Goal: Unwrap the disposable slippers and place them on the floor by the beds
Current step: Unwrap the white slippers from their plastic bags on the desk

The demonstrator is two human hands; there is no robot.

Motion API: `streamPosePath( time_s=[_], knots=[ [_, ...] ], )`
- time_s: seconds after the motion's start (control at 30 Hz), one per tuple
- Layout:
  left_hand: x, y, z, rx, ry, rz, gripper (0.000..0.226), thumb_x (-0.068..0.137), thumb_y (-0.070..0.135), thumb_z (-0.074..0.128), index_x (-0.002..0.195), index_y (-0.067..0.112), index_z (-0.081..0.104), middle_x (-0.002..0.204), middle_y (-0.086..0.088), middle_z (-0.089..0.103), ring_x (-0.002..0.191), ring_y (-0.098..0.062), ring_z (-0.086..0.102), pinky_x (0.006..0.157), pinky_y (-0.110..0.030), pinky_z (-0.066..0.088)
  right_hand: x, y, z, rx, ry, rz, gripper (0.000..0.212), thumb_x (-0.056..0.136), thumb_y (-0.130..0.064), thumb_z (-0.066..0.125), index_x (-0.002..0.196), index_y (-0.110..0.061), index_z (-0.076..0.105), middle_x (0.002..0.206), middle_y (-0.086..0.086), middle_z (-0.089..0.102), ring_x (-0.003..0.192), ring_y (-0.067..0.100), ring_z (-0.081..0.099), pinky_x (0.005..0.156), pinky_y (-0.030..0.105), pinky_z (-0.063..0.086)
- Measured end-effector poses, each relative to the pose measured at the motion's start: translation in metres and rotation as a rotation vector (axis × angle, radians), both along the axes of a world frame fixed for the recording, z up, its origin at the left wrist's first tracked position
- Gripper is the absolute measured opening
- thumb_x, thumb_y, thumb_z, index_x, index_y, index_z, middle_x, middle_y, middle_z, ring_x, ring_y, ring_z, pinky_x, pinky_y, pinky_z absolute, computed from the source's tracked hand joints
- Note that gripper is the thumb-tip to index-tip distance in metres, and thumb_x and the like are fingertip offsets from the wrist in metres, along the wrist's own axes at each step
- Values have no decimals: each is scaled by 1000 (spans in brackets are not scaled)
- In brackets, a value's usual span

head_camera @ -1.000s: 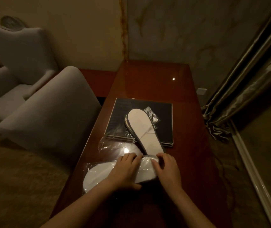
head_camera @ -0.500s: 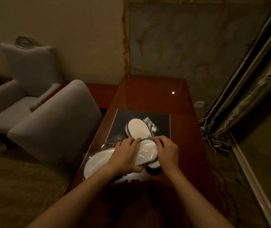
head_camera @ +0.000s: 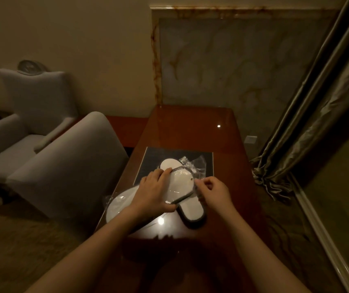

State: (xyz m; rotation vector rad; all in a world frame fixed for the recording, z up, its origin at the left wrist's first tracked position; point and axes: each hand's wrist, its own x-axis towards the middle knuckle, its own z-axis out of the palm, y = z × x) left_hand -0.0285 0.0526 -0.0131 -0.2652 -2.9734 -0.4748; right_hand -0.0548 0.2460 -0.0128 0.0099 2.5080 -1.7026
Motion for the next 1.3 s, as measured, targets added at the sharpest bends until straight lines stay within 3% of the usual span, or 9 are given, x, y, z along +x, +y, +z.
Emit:
streamPosePath(
  time_s=[0.1, 0.33, 0.5, 0.6, 0.8, 0.93, 1.03, 1.23, 1.3],
  knots=[
    [0, 2, 5, 53, -13, 10, 107, 55, 61, 68, 143, 24, 20, 134, -1, 37, 117, -19, 38, 102, -35, 33, -2, 3, -1, -34, 41, -105, 21, 93, -22, 49, 74, -19, 58, 65, -1, 61, 52, 7, 57, 41, 11, 45],
    [3, 4, 12, 63, -52, -9, 106, 58, 57, 70, 144, 23, 19, 136, -1, 37, 120, -20, 38, 105, -37, 35, -5, 8, -9, -186, -147, -151, 22, 95, -12, 44, 99, -3, 64, 73, 6, 62, 59, 13, 55, 51, 20, 46],
    [6, -4, 9, 53, -48, 39, 107, 57, 59, 69, 144, 22, 19, 139, -3, 36, 121, -22, 39, 104, -38, 34, 9, 8, 6, 44, 291, -247, 12, 91, -17, 53, 101, -13, 59, 91, -3, 58, 75, 7, 57, 58, 10, 41],
    [5, -3, 9, 53, -46, 39, 107, 57, 60, 70, 144, 23, 19, 138, -3, 36, 120, -22, 40, 103, -38, 35, 17, -4, 16, 221, 514, -102, 14, 88, -21, 58, 101, -15, 59, 93, -9, 49, 83, 6, 48, 65, 7, 38],
    [4, -5, 12, 100, -44, 38, 107, 57, 61, 70, 144, 25, 18, 138, -3, 35, 121, -22, 38, 104, -40, 34, 14, 0, 12, 116, 204, 196, 9, 89, -33, 55, 87, -24, 57, 75, -11, 62, 65, -2, 60, 58, 13, 45],
    [6, -11, 11, 114, -90, 41, 111, 54, 68, 64, 145, 23, 18, 139, -4, 36, 122, -22, 38, 105, -42, 35, 12, 5, 9, 158, 191, 362, 13, 87, -29, 60, 75, -32, 56, 73, -11, 64, 66, -9, 60, 58, 10, 43],
    [4, -10, 12, 117, -93, 51, 111, 55, 69, 65, 144, 24, 17, 139, -4, 36, 122, -21, 40, 105, -42, 38, 7, 7, 12, 143, 241, 315, 20, 85, -26, 63, 68, -33, 55, 69, -8, 64, 63, -1, 59, 58, 13, 46],
    [1, -16, 11, 31, -43, 7, 111, 53, 71, 62, 144, 24, 17, 137, -3, 37, 117, -20, 40, 100, -35, 36, -2, 8, 21, -167, 59, 290, 12, 91, -23, 53, 82, -18, 60, 73, 0, 68, 57, 7, 64, 53, 14, 52],
    [2, -16, 8, -9, -18, -26, 112, 53, 72, 61, 144, 24, 17, 137, -3, 36, 117, -19, 39, 99, -33, 35, -7, 7, 25, -70, -10, 312, 11, 93, -25, 49, 93, -18, 57, 79, 0, 66, 57, 9, 65, 49, 14, 51]
  ],
)
